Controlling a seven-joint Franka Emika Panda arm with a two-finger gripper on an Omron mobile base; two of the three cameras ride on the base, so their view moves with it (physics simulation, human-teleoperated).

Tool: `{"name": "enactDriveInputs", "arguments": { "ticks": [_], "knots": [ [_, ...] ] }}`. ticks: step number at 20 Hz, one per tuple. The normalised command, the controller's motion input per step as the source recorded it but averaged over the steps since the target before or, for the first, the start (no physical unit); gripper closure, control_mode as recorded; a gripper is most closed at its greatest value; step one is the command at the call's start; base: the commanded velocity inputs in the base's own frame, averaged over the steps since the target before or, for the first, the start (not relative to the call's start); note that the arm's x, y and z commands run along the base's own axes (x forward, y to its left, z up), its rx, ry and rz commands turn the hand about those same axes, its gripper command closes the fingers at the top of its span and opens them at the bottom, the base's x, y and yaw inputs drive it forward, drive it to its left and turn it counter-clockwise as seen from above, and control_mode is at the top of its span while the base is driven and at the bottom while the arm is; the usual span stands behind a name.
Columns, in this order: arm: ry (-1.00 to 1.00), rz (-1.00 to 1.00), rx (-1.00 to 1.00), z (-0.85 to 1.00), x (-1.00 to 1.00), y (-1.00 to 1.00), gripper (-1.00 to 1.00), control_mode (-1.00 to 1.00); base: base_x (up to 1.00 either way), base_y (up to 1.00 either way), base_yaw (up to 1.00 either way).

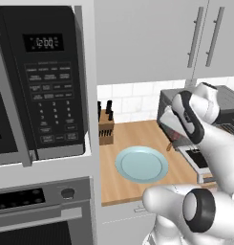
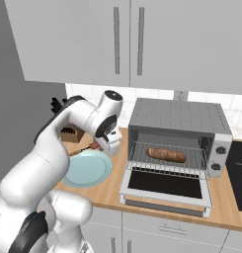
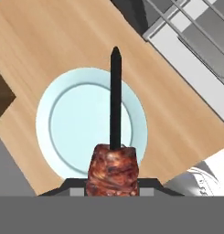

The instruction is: Pick up the kebab skewer and baguette bread, and place them inside the toaster oven. Close the toaster oven door and start by setting the timer.

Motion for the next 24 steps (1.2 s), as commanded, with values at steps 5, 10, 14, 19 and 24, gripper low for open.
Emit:
{"name": "enactDriveInputs", "arguments": {
  "ticks": [5,10,14,19,24],
  "knots": [
    [-0.06,-0.40,0.14,0.18,-0.06,-0.55,1.00,-1.00,0.00,0.00,0.00],
    [-0.02,-0.33,0.04,0.13,-0.21,-0.67,1.00,-1.00,0.00,0.00,0.00],
    [0.00,-0.19,0.05,0.07,-0.15,-0.88,1.00,-1.00,0.00,0.00,0.00],
    [-0.04,-0.11,0.04,0.00,-0.08,-0.86,1.00,-1.00,0.00,0.00,0.00],
    [-0.07,-0.02,0.01,-0.02,0.00,-0.49,1.00,-1.00,0.00,0.00,0.00]
  ]
}}
